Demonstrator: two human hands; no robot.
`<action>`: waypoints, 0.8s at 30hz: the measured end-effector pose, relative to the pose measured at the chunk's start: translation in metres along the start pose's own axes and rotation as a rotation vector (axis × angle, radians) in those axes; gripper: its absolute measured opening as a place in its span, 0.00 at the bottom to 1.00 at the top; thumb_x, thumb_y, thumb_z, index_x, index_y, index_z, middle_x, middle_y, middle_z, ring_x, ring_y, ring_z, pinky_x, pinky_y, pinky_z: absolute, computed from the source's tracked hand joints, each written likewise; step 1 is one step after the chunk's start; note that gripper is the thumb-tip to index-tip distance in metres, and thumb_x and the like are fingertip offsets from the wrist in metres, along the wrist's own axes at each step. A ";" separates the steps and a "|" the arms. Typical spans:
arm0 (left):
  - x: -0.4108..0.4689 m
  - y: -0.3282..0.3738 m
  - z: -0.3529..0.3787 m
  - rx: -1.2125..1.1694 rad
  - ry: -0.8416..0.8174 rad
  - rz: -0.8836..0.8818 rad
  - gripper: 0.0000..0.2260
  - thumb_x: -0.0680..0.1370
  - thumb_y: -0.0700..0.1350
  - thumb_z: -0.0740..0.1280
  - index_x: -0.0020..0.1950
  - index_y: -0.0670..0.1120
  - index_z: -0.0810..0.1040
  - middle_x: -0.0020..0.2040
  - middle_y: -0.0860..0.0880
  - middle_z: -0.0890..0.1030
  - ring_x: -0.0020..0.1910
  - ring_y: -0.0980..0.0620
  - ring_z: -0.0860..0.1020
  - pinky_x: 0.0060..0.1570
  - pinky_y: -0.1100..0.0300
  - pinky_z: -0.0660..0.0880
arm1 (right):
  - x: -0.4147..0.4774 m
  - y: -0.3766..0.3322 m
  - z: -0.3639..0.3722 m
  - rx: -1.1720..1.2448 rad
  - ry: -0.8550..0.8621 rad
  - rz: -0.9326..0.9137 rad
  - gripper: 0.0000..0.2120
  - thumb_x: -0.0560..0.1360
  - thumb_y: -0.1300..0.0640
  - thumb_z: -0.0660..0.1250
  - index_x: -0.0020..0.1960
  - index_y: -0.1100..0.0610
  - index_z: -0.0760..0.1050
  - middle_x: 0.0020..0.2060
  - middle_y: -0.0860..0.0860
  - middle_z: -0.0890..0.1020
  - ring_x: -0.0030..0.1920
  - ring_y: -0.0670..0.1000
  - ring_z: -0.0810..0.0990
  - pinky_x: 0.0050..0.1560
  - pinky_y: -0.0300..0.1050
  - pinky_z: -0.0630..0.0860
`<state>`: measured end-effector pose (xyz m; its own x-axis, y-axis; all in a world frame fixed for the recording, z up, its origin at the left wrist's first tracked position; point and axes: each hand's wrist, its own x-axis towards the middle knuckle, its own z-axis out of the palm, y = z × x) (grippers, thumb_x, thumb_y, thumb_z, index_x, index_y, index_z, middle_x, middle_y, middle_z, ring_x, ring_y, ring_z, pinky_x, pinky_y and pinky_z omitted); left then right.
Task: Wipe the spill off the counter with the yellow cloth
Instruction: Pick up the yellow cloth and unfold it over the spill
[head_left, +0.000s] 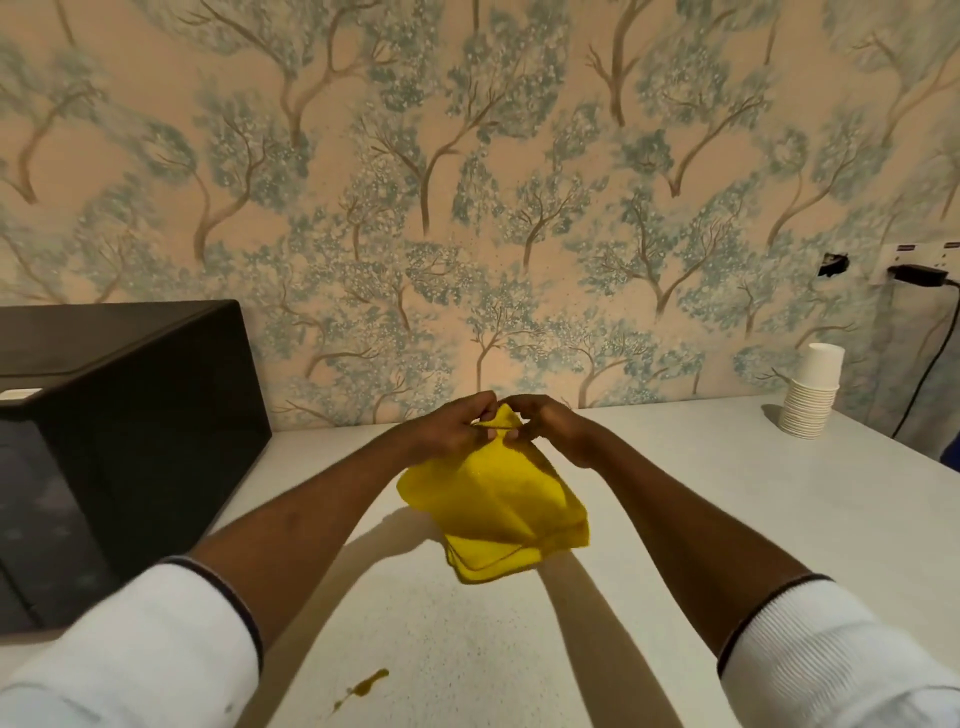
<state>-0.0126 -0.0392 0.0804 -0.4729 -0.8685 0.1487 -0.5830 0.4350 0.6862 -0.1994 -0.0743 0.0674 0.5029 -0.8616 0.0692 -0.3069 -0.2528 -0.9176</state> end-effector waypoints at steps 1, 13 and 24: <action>-0.002 0.005 -0.003 0.030 -0.038 0.022 0.12 0.77 0.37 0.62 0.40 0.48 0.62 0.35 0.52 0.65 0.33 0.59 0.63 0.31 0.65 0.60 | -0.003 -0.005 -0.002 0.010 -0.027 0.019 0.15 0.72 0.68 0.60 0.56 0.62 0.77 0.50 0.58 0.78 0.51 0.55 0.73 0.53 0.55 0.66; -0.057 0.048 -0.030 0.143 0.049 -0.115 0.12 0.74 0.44 0.70 0.53 0.41 0.73 0.50 0.41 0.77 0.49 0.42 0.76 0.47 0.47 0.73 | -0.035 -0.044 0.007 0.031 -0.015 -0.022 0.21 0.74 0.60 0.69 0.27 0.55 0.62 0.24 0.51 0.60 0.25 0.49 0.60 0.29 0.44 0.55; -0.179 0.020 -0.062 0.356 0.334 -0.167 0.11 0.75 0.50 0.67 0.39 0.44 0.78 0.41 0.40 0.80 0.42 0.41 0.77 0.42 0.47 0.72 | -0.075 -0.095 0.055 -0.363 -0.015 -0.090 0.22 0.67 0.50 0.76 0.32 0.65 0.70 0.29 0.56 0.65 0.30 0.52 0.64 0.32 0.47 0.58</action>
<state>0.1015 0.1106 0.1119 -0.1516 -0.9362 0.3170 -0.8489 0.2876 0.4434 -0.1631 0.0385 0.1282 0.5517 -0.8230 0.1353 -0.5261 -0.4693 -0.7093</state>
